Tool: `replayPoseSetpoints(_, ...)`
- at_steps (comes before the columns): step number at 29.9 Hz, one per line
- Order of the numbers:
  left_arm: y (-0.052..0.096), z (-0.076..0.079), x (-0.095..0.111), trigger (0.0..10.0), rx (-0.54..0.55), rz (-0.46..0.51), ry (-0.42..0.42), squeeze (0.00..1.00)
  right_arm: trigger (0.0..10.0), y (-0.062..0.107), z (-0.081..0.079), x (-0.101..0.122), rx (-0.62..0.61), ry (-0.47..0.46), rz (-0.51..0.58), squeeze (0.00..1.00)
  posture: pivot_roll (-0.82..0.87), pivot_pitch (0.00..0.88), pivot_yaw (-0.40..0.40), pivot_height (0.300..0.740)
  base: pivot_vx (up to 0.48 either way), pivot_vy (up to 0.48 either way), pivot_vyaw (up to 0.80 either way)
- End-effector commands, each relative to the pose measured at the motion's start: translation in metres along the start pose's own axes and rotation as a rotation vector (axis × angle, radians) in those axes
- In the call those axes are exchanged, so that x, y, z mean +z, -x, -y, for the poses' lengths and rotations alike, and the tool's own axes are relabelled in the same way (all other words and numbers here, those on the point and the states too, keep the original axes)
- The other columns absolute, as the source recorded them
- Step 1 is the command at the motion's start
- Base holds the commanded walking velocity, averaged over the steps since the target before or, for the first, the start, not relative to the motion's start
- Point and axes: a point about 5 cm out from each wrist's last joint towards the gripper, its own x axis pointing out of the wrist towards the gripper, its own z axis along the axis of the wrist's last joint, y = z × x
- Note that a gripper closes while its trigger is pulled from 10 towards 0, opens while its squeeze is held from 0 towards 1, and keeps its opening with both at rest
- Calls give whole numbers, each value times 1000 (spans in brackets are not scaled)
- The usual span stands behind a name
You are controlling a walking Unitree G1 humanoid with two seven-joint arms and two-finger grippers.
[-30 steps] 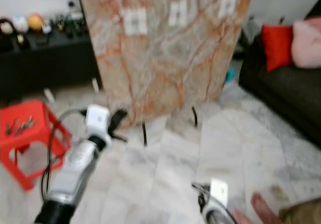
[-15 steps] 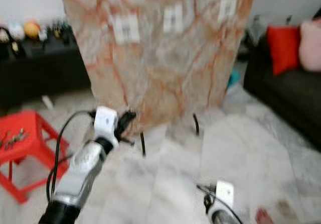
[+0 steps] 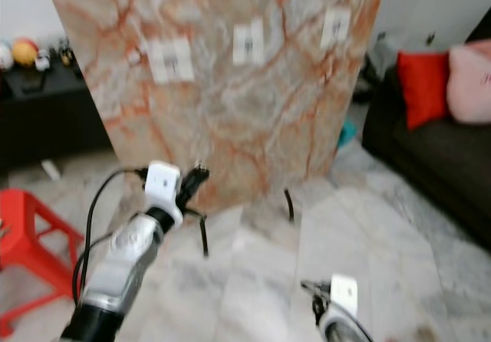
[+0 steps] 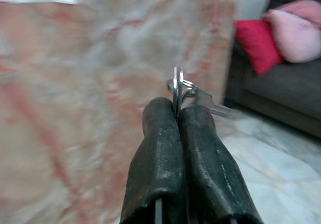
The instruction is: Hang keys on a hook
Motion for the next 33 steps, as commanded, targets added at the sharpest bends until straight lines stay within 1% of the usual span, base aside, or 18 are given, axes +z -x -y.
replayPoseSetpoints(1, 2, -6, 1, 10000, 20, 0, -7, 0, 10000, -1, -8, -2, 25, 11, -11, 0, 86, 0, -73, 740, 292, 0, 800)
replayPoseSetpoints(3, 2, -6, 0, 10000, 19, -1, -5, 0, 10000, 0, -9, -3, 21, -17, -13, 0, 87, 0, -72, 740, 292, 0, 0)
replayPoseSetpoints(7, 1, -5, 0, 10000, 20, -2, -5, 0, 10000, 0, -9, -3, 32, 13, -11, 0, 86, 0, -71, 740, 292, 0, 0)
replayPoseSetpoints(13, 1, -7, 0, 10000, 26, -1, -8, 0, 10000, 0, -9, -3, 35, 21, -10, 0, 87, 0, -72, 740, 291, 0, 765)
replayPoseSetpoints(16, 0, -8, 1, 10000, 30, -1, -8, 0, 10000, 0, -8, -3, 24, -18, -9, 0, 85, 0, -73, 740, 292, 0, 0)
replayPoseSetpoints(29, 0, -8, 1, 10000, 36, -1, -6, 0, 10000, 0, -5, -3, 15, -22, -10, 0, 82, 0, -78, 740, 292, 0, 0)
replayPoseSetpoints(33, 0, -7, 3, 10000, 30, 15, 0, 0, 10000, 0, -5, -2, 12, -22, -8, 0, 81, 0, -79, 740, 292, 0, 0)
